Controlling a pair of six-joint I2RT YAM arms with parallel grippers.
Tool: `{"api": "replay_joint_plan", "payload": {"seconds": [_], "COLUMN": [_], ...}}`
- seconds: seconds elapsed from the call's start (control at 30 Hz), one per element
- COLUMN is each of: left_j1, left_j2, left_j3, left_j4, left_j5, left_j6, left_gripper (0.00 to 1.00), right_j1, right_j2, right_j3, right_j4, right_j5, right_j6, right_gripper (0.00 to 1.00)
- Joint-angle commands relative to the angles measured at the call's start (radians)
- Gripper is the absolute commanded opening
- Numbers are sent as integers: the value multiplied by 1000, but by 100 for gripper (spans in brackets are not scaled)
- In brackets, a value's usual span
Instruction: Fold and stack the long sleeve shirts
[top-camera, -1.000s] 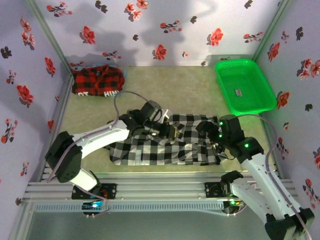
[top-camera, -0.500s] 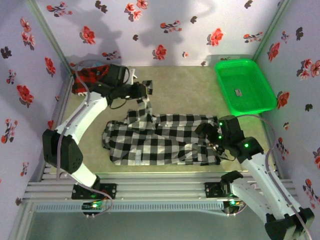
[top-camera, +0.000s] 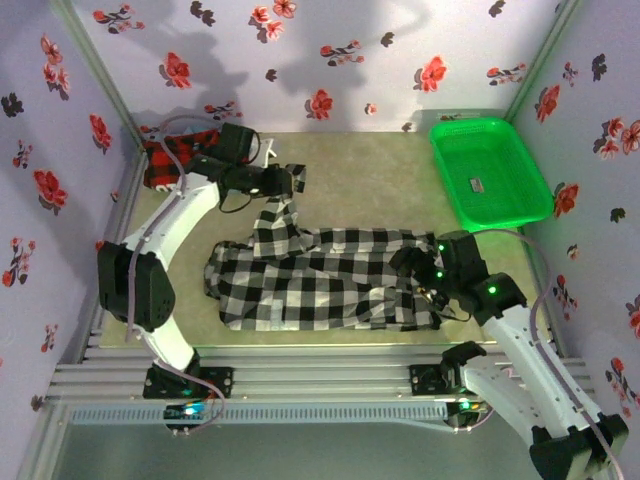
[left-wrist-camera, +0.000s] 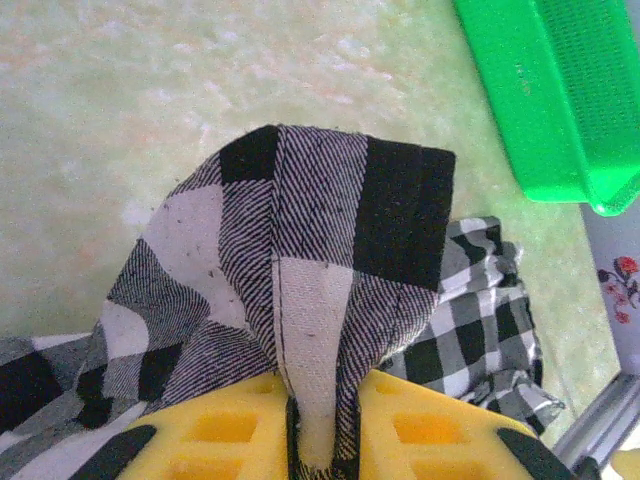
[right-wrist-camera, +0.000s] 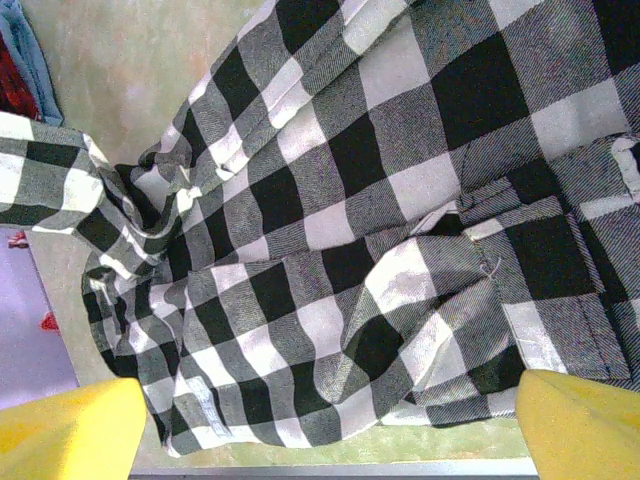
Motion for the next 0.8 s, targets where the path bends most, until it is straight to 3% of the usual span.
{"api": "replay_joint_plan", "payload": {"seconds": [0.0, 0.2, 0.4, 0.6, 0.77], "left_j1": [-35, -122, -150, -170, -237], "left_j2": [-50, -69, -92, -159, -231], "left_j3": [-38, -98, -183, -266, -374], "left_j4": [40, 12, 32, 108, 199], "left_j5": [95, 166, 211, 223, 214], "left_j6": [19, 64, 86, 29, -62], "left_gripper": [22, 23, 24, 24, 24], "right_j1": [5, 5, 5, 7, 7], "right_j2": [2, 12, 32, 34, 27], "right_j3": [-2, -6, -6, -5, -15], "right_j4": [-6, 6, 19, 18, 19], "right_j5": [-16, -9, -21, -18, -18], "right_j6": [-16, -15, -14, -12, -3], "right_gripper": [97, 96, 96, 96, 96]}}
